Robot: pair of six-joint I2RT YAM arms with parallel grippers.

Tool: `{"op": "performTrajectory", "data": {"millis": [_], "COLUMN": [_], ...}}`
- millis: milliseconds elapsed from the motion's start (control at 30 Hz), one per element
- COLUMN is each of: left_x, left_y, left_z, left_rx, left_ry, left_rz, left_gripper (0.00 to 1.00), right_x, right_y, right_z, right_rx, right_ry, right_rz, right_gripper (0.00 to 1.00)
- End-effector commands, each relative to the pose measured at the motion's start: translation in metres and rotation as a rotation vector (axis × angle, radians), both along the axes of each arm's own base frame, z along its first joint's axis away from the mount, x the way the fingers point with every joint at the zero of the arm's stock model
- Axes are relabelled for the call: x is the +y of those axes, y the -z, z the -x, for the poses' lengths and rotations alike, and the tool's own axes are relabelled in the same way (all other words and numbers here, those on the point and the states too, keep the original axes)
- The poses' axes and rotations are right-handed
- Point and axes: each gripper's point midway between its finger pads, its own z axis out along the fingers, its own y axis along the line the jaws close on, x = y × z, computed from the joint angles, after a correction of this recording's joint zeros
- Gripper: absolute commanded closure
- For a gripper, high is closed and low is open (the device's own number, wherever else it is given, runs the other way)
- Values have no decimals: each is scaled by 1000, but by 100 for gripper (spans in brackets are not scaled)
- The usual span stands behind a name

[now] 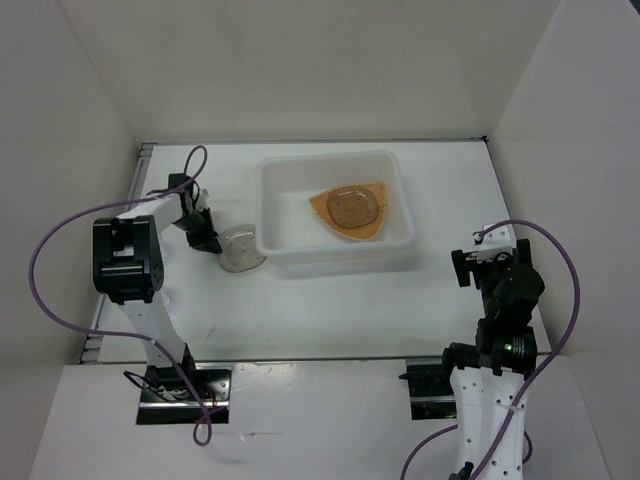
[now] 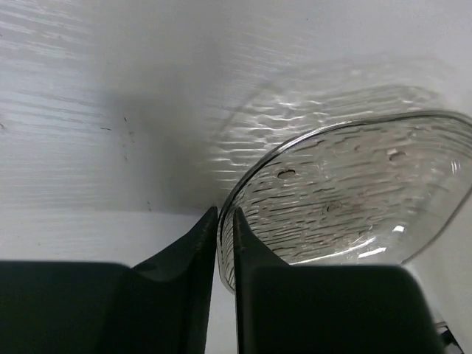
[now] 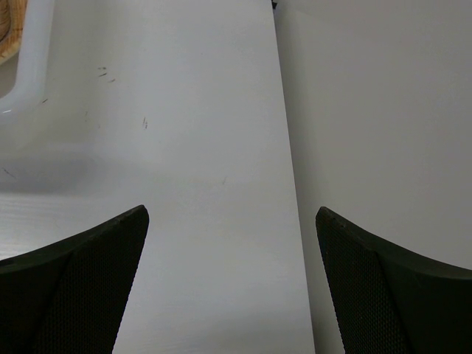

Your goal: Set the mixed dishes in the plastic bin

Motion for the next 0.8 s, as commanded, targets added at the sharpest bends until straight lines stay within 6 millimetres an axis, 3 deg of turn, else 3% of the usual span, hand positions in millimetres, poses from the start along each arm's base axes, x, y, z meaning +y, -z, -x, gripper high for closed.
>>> {"op": "performTrajectory", "data": {"millis": [0,167,267,433,500,567,600,767], "left_x": [-6,-5,4,23,31,36,43,51], "left_y": [6,6,-1,-57,-90,-111,-134,-186], "left_z": [3,0,-1,-25,-40,-47,-58,-76], "left_rx": [16,18,33,-85,-158,-184,-240,-340], "left_ry": [20,20,-29,-159,-209,-276,-313,-436], "left_rz": [31,31,-21,-111,-143,-154,-180,-178], "left_gripper": [83,100,100,100,100,100,100,100], "right_x": [-3,-3,-3,-5,-5,-3,-3,1], "right_y": [-10,-4,-4,-7,-7,-7,-7,-8], "right_z": [-5,-7,-7,-7,-7,-7,-7,-7], "right_rx": [-44,-26,-26,-35,-35,-35,-35,-44], "right_ry": [14,13,13,22,22,13,13,-5], "right_rz": [16,14,14,18,18,18,18,19], "right_gripper": [2,2,2,2,2,2,2,2]}}
